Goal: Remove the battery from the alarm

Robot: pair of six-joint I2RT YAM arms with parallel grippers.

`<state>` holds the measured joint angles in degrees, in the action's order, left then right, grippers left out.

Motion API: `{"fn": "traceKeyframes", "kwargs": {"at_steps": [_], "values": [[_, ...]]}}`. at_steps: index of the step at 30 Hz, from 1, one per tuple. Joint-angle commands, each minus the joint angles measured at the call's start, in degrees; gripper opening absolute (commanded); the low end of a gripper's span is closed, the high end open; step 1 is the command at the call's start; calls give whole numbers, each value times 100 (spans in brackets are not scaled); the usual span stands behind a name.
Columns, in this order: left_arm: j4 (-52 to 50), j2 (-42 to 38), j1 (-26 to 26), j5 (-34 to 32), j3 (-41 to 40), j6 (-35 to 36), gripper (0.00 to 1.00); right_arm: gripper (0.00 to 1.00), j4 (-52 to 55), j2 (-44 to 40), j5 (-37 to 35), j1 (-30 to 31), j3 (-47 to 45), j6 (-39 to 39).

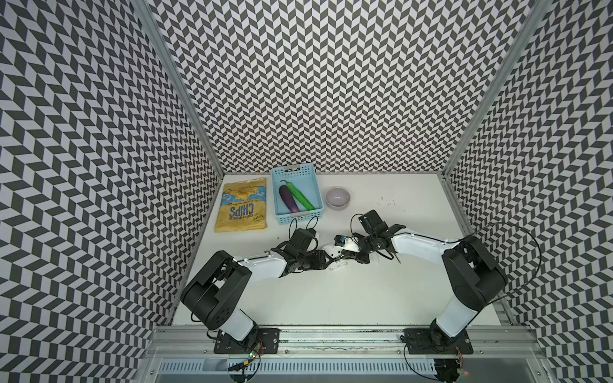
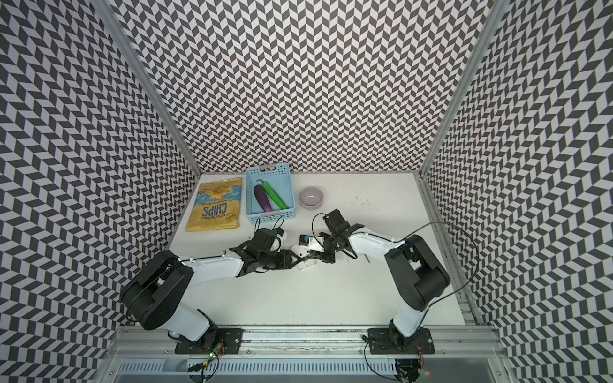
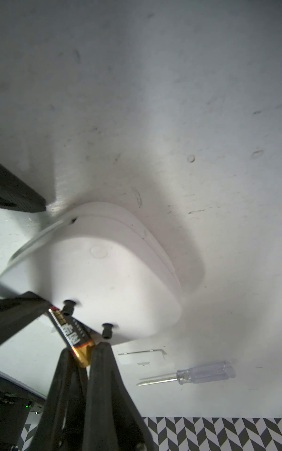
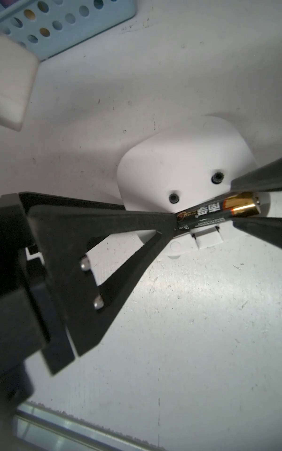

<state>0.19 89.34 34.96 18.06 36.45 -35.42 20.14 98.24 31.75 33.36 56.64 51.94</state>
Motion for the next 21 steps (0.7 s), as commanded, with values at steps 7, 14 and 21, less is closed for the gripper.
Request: {"fn": "traceKeyframes", "kwargs": {"at_steps": [7, 14, 21], "values": [[-985, -475, -98, -534, -271, 180, 73, 11, 495, -631, -284, -199, 56, -396], [-619, -1730, -379, -670, -229, 214, 92, 11, -115, -1597, -993, -714, -339, -1931], [378, -1301, -835, 240, 17, 400, 85, 12, -486, -763, -2043, -999, -139, -3265]]}}
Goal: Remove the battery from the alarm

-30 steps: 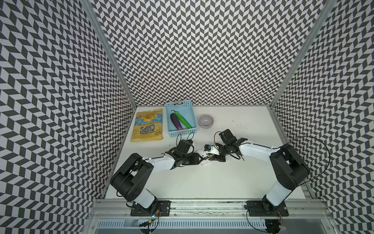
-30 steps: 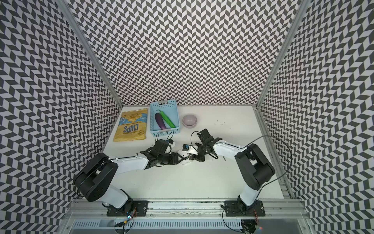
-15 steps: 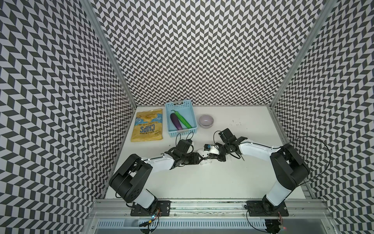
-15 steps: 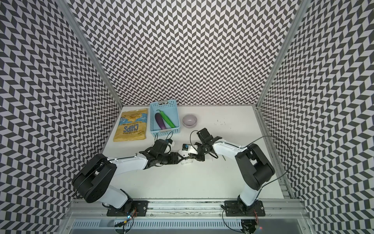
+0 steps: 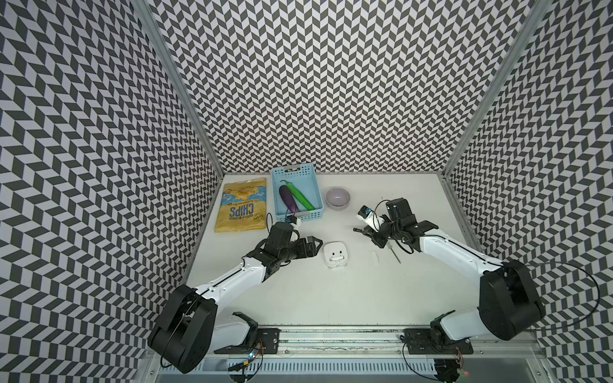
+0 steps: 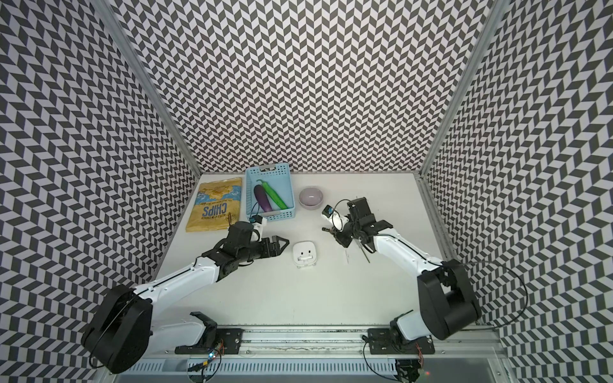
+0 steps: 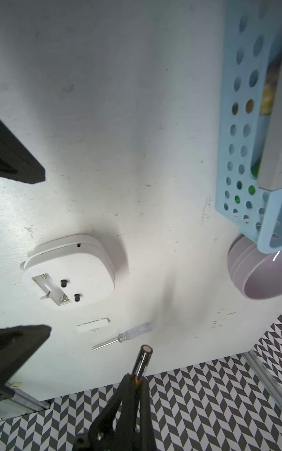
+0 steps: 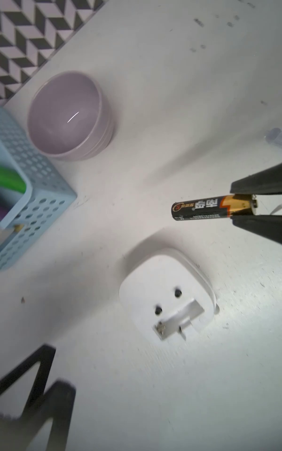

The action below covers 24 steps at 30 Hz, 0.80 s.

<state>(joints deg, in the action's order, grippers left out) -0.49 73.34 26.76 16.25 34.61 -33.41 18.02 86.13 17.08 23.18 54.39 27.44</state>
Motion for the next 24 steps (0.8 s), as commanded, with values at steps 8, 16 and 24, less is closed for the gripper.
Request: {"fn": "traceKeyframes", "kwargs": {"at_steps": [8, 16, 24], "values": [[742, 1459, 9, 618, 752, 674, 75, 18, -419, 1297, -1165, 158, 133, -1304], [882, 2173, 61, 1030, 1225, 976, 74, 52, -394, 1115, -1085, 169, -29, -1181], [982, 2751, 238, 1525, 1573, 1097, 68, 100, -512, 102, -214, 699, -574, -945]]}}
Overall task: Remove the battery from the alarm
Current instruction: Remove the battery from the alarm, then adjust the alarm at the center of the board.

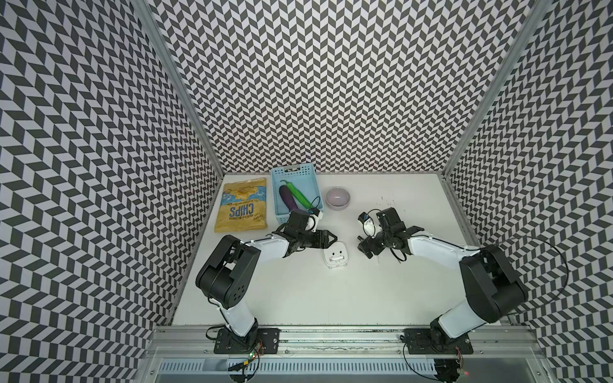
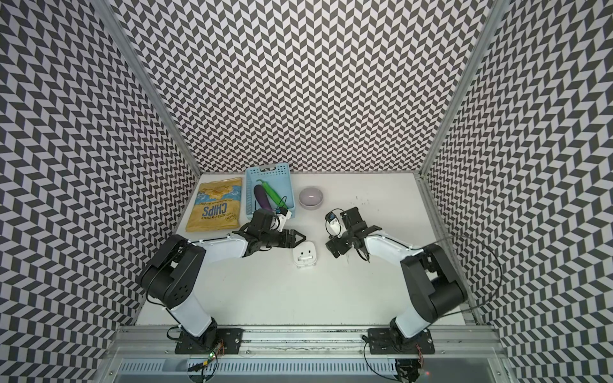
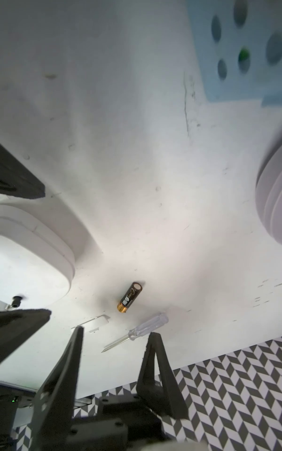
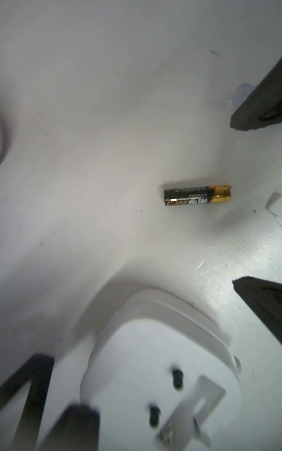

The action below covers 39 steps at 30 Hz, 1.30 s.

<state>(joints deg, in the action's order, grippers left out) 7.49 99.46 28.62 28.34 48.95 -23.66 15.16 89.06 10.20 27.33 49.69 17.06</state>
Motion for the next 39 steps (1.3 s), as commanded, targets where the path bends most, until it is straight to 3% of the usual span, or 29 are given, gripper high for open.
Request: {"fn": "traceKeyframes", "kwargs": {"at_steps": [1, 8, 24, 31, 34, 39], "values": [[233, 177, 64, 369, 134, 94, 67, 100, -224, -202, 527, 401, -126, 87], [474, 234, 117, 575, -39, -97, 63, 100, -340, 136, 334, 999, -207, -63], [724, -944, 157, 393, -1318, -598, 63, 100, -408, 456, -730, 884, 150, -442], [842, -1568, 184, 118, -1939, -959, 65, 98, 159, -71, -17, 484, 111, -375], [734, -1758, 162, -123, -1992, -980, 68, 97, 563, -304, 222, 183, 140, -756], [692, -2080, 55, -454, -2005, -1133, 68, 74, 1266, -161, 887, -681, 277, -1594]]}}
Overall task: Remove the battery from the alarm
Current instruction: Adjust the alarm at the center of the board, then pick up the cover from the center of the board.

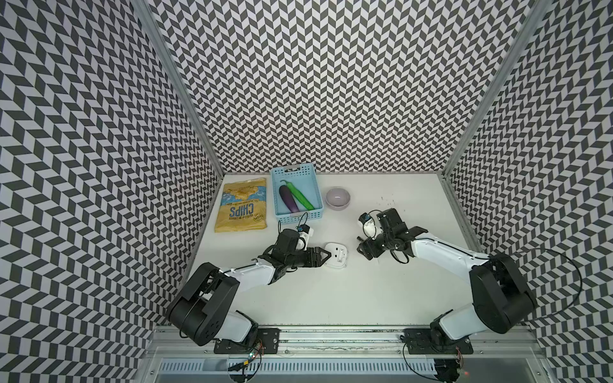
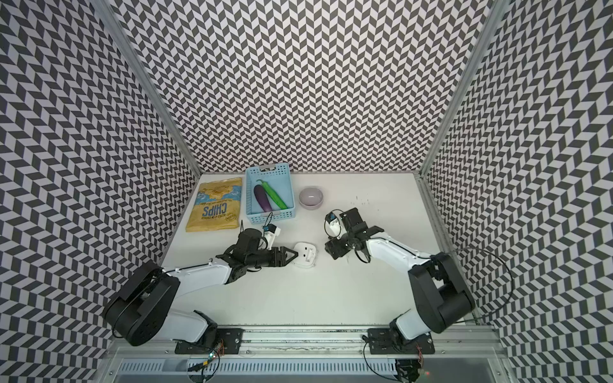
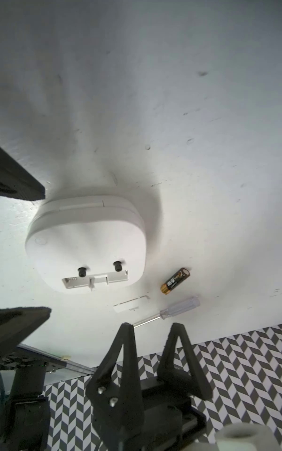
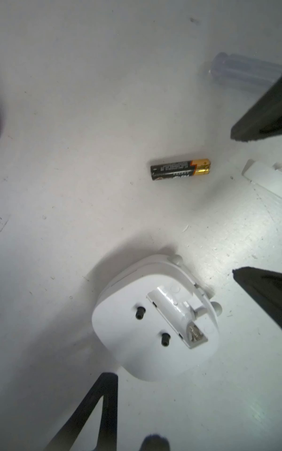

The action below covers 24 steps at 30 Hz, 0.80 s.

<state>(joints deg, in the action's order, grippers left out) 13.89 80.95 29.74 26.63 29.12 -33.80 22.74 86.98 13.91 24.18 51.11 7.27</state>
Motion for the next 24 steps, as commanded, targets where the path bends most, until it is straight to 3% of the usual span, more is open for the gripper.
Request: {"fn": "traceKeyframes", "kwargs": {"at_steps": [1, 4, 9, 15, 24], "values": [[52, -293, -82, -331, -12, -142, 67, 70, 587, 96, 532, -514, 129, -825], [-6, -398, -127, -378, 39, -155, 66, 51, 742, 284, 694, -734, 109, -1065], [-62, -350, -158, -352, 110, -136, 65, 30, 808, 595, 851, -750, 136, -1093], [-118, -290, -157, -343, 123, -80, 64, 28, 713, 698, 822, -808, -75, -1234], [-235, -284, -153, -358, 167, 6, 63, 33, 802, 611, 798, -854, -123, -1388]]}}
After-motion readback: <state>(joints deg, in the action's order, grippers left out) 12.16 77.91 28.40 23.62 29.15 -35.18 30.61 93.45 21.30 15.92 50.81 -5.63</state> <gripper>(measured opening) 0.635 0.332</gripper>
